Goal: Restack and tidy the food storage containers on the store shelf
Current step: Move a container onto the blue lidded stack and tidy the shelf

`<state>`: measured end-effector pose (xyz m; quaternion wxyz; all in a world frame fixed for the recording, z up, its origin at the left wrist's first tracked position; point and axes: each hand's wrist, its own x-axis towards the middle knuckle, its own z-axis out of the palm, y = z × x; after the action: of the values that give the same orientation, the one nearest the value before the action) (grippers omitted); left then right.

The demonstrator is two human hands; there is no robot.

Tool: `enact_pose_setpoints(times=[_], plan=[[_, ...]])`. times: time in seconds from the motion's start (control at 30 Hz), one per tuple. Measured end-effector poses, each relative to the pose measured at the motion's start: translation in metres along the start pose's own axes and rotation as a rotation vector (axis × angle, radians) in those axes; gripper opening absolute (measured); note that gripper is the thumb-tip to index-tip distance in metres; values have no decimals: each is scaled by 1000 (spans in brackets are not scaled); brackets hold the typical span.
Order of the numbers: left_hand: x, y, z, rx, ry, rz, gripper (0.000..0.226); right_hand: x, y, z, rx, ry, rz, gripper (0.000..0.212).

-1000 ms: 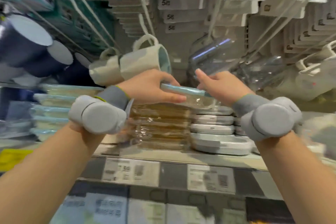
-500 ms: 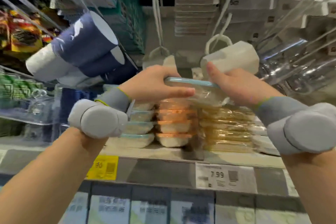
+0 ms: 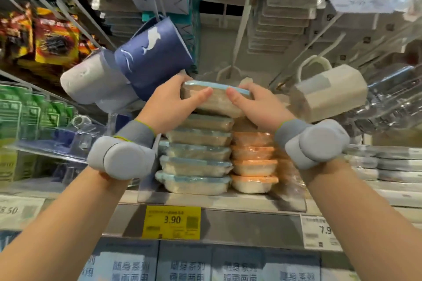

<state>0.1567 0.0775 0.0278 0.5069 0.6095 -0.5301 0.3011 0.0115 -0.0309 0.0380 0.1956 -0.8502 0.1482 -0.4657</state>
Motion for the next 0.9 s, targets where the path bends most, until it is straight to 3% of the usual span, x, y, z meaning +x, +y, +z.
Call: enact_pose_setpoints(times=[0.23, 0.57, 0.73, 0.9], plan=[[-1, -18, 2, 126, -133, -64, 39, 7, 7, 32, 280, -19, 132, 67], [-8, -4, 1, 418, -34, 82, 29, 6, 10, 30, 0, -31, 32, 56], [-11, 1, 7, 475, 49, 60, 32, 6, 13, 28, -36, -28, 25, 57], [-7, -4, 11, 489, -14, 14, 32, 11, 13, 37, -99, 57, 10, 48]])
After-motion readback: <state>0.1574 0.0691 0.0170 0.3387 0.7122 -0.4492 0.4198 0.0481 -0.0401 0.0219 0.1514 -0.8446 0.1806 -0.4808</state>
